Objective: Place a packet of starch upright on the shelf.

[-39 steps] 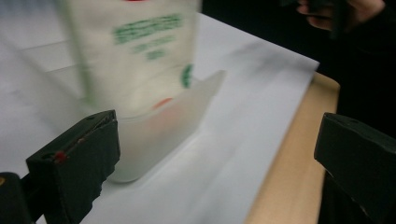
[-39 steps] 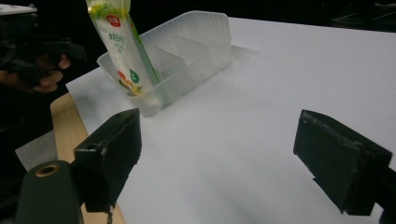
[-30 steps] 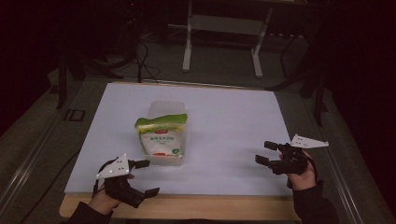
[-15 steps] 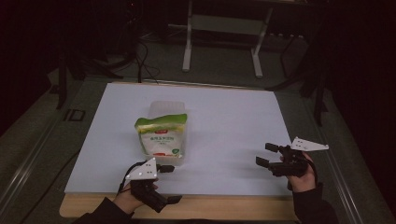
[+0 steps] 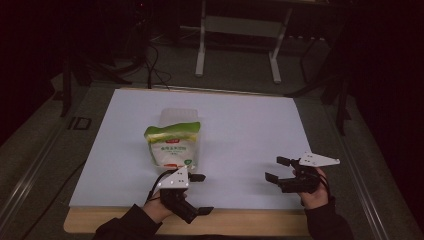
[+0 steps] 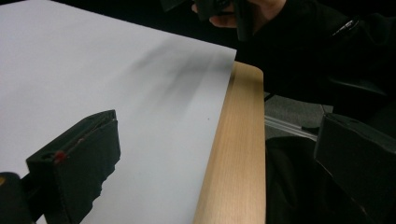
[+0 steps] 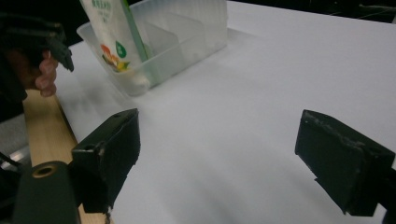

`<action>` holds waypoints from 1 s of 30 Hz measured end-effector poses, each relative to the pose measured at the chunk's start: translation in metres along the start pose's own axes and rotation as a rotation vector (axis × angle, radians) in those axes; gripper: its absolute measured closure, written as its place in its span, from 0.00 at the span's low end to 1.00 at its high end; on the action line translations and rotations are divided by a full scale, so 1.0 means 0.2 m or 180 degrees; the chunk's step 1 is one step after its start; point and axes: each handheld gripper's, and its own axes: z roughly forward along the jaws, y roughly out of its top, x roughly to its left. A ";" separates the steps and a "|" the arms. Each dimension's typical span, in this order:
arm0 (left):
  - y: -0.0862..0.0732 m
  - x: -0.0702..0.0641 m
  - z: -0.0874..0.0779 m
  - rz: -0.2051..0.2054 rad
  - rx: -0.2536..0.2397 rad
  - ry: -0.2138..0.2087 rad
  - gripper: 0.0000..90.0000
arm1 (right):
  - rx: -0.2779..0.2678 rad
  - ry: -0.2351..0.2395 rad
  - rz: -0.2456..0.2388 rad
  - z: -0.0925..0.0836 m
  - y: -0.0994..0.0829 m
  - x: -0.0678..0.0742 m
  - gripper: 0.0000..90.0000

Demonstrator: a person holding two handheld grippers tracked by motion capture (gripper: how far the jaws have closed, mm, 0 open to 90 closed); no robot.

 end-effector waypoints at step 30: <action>-0.05 0.00 0.10 0.0045 -0.0060 0.0086 0.01 | 0.0078 -0.0128 -0.0157 0.03 -0.05 0.03 0.15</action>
